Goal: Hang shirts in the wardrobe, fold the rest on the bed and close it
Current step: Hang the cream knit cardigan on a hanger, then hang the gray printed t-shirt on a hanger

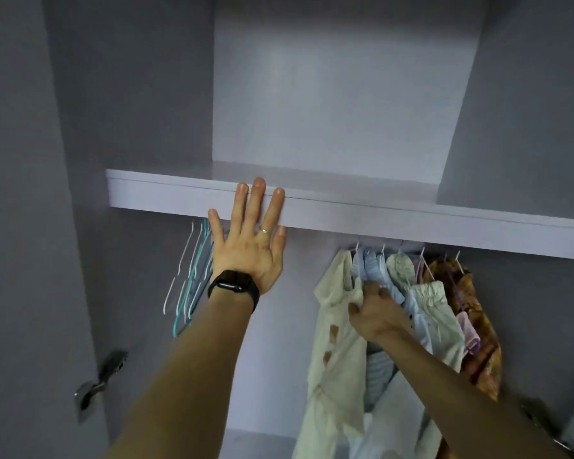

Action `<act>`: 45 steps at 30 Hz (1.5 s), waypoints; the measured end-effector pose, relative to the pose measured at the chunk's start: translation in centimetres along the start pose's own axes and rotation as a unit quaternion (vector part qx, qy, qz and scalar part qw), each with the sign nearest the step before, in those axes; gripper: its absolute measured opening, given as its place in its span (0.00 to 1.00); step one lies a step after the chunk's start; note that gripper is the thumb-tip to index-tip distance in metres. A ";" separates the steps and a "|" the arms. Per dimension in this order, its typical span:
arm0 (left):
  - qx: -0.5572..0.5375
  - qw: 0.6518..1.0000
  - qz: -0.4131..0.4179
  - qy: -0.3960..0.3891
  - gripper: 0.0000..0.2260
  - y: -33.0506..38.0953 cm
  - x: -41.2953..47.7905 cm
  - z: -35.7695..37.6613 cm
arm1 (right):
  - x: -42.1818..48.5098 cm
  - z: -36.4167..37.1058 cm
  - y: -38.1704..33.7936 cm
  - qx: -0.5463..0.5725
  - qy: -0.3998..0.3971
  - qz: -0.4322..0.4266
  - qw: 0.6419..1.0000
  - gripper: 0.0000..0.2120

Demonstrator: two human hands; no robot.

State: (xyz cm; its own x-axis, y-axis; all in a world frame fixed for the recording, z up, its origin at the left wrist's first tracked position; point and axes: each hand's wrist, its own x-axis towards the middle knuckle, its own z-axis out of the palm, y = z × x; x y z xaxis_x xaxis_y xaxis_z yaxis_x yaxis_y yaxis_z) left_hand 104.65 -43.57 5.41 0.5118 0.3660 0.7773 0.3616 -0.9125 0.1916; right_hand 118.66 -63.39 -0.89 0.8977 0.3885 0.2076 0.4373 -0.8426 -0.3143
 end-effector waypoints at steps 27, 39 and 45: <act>-0.207 0.874 0.123 -0.423 0.28 21.3 -27.2 -8.1 | -35.0 -9.7 15.8 0.153 0.085 0.076 0.982 0.15; -0.270 0.653 0.462 -0.535 0.26 29.1 -35.2 -8.0 | -57.3 -6.6 14.9 0.015 0.211 0.452 0.866 0.13; -0.364 0.512 0.609 -0.484 0.25 36.2 -42.5 -16.5 | -69.9 -8.1 9.8 -0.031 0.268 0.618 0.738 0.13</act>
State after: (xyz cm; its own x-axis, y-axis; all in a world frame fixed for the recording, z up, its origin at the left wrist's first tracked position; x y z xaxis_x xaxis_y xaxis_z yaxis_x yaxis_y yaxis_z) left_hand 83.19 -95.20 -10.81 0.2851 -0.9585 -0.0083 -0.8917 -0.2684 0.3644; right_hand 59.79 -101.81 -10.97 0.4520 -0.8810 0.1395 -0.7164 -0.4518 -0.5316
